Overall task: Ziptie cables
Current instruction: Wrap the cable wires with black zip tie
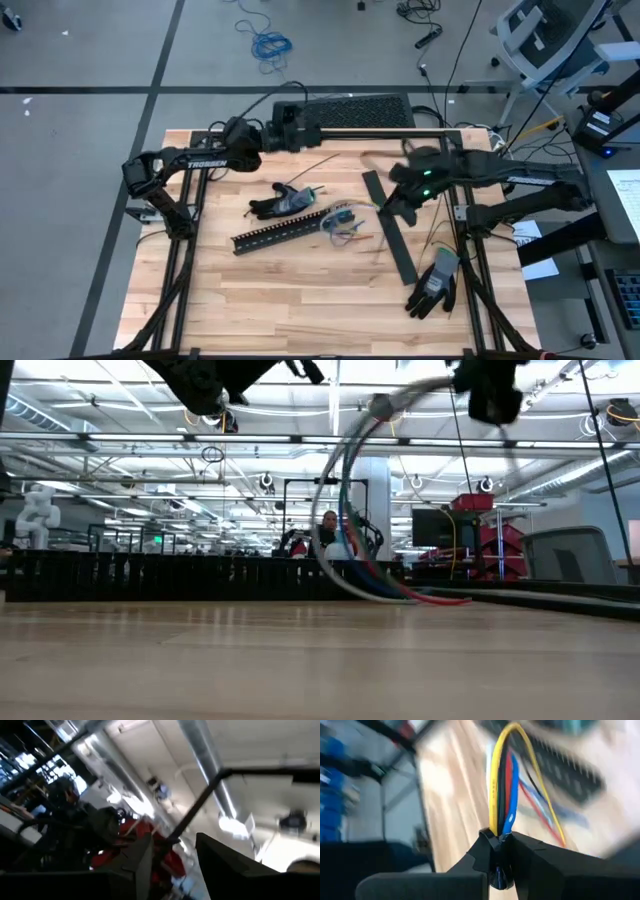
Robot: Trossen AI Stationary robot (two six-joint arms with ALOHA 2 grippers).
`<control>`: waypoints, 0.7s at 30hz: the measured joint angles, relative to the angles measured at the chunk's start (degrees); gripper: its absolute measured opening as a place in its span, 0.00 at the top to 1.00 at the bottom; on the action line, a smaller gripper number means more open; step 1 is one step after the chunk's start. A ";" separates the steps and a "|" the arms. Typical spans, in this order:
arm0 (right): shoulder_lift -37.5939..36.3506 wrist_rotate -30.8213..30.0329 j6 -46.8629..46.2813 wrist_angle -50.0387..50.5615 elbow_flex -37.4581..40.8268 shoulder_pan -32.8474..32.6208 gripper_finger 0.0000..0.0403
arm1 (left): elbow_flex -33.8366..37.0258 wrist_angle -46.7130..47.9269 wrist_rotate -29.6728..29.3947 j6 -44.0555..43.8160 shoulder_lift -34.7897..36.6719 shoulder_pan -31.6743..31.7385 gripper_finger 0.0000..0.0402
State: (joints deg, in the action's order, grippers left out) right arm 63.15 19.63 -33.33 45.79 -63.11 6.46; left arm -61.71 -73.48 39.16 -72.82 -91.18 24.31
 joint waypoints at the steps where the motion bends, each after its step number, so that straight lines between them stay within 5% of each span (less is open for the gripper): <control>1: 1.36 0.10 0.24 1.61 0.06 0.21 0.95 | 0.00 1.40 2.56 2.35 0.00 -0.44 0.62; 6: 6.41 -1.21 1.28 -0.23 -0.04 0.38 0.95 | 0.00 16.73 18.60 13.22 -0.02 -2.20 0.61; 9: 8.05 -1.47 1.65 -0.62 0.07 0.72 0.96 | 0.00 33.07 20.87 21.15 -0.02 -2.96 0.61; 14: 9.67 -2.97 2.38 -0.12 0.00 0.97 0.96 | 0.07 51.53 16.76 38.26 -0.12 -4.48 0.61; 21: 12.41 -3.15 3.83 -1.35 0.02 1.08 0.96 | 0.07 53.51 2.69 49.43 -0.11 -6.60 0.62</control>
State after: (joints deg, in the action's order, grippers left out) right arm 75.56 16.49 -29.49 44.44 -63.09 7.54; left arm -61.65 -19.97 41.85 -23.39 -91.29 17.71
